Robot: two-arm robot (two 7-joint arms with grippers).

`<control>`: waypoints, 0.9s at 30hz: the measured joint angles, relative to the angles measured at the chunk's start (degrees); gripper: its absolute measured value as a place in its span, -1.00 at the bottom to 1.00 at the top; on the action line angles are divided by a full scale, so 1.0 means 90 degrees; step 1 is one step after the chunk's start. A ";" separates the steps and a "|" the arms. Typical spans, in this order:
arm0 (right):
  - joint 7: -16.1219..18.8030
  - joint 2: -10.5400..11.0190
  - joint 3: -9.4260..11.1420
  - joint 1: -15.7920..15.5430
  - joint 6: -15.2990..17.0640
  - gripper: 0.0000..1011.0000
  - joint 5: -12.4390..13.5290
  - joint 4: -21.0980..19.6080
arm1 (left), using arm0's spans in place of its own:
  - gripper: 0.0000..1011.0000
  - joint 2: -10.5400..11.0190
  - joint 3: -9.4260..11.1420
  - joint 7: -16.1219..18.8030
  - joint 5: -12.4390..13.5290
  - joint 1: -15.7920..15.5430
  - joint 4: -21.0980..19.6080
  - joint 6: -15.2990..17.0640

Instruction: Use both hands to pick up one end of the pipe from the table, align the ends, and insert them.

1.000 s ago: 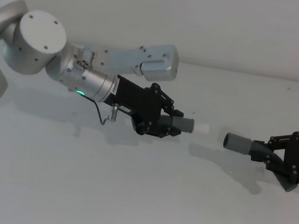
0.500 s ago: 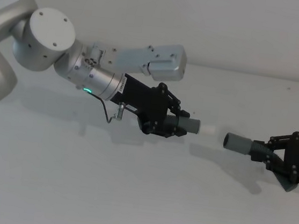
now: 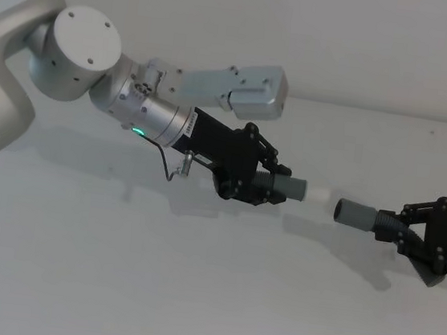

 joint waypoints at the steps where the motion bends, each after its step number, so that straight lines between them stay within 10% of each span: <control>1: 0.0000 0.0000 0.0000 0.0000 0.0000 -0.58 0.0000 0.0000 | -0.28 -0.0012 0.0011 -0.0013 -0.0008 -0.0017 0.0014 -0.0011; 27: 0.0002 -0.0001 -0.0025 0.0016 -0.0022 -0.58 0.0048 0.0028 | -0.28 -0.0133 0.0201 -0.0091 -0.0119 -0.0208 0.0167 -0.0090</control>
